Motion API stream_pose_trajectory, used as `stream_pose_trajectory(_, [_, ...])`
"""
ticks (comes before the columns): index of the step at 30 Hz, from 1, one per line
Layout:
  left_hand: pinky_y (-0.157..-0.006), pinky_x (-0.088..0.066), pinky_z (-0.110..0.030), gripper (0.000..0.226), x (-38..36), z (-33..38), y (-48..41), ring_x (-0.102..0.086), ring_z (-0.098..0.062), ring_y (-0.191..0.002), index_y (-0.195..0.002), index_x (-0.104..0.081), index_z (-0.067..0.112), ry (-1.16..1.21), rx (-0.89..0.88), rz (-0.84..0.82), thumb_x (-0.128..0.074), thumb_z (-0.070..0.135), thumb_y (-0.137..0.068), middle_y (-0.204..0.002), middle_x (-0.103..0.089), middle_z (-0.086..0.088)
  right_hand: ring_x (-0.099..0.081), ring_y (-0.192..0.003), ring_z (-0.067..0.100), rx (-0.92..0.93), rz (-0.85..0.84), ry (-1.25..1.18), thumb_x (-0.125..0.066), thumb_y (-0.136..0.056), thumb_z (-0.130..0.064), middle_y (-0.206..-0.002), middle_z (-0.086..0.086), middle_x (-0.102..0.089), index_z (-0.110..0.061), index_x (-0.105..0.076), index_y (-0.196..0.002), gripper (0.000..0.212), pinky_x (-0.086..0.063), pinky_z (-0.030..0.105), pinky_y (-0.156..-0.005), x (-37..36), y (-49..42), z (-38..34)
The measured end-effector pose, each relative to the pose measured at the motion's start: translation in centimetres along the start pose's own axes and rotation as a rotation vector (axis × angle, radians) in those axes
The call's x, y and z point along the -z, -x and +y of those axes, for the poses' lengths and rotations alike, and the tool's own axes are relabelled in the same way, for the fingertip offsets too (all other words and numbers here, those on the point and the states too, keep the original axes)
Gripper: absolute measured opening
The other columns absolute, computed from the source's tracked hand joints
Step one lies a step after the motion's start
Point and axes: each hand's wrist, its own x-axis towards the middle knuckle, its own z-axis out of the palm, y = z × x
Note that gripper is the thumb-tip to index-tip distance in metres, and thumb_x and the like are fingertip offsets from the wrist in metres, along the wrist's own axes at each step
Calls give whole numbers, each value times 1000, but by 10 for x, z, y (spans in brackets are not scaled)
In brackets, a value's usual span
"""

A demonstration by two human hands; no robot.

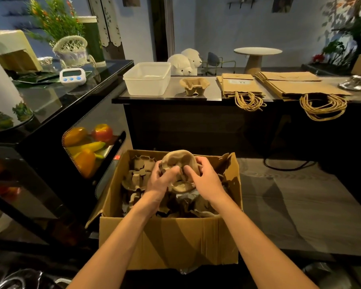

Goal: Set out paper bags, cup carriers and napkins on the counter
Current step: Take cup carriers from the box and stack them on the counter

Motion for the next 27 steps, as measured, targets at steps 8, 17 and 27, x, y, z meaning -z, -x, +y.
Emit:
stream_pose_trajectory(8, [-114, -40, -52, 87, 3, -7, -9, -47, -30, -136, -155, -34, 29, 10, 62, 118, -71, 61, -83, -150, -48, -6, -45, -139, 34, -167, -124, 921, -67, -96, -38, -151, 9, -45, -30, -29, -156, 71, -41, 50, -111, 34, -16, 28])
stream_pose_trajectory(17, [-111, -42, -56, 90, 5, -5, -12, -55, -28, -126, -145, -47, 33, 109, 65, 230, -67, 75, -69, -139, -58, -4, -63, -100, 9, 64, 324, 579, -63, -100, -23, -108, -10, -70, -32, -54, -140, 42, -44, 24, -84, 33, -11, 17])
stream_pose_trajectory(27, [-88, -40, -31, 60, 6, -10, -17, -55, -21, -116, -148, -43, 24, 82, -52, 338, -65, 43, -97, -135, -58, -6, -59, -85, 0, 166, 256, 535, -67, -96, -35, -97, -17, -69, -33, -56, -137, 42, -44, 21, -81, 30, -2, 8])
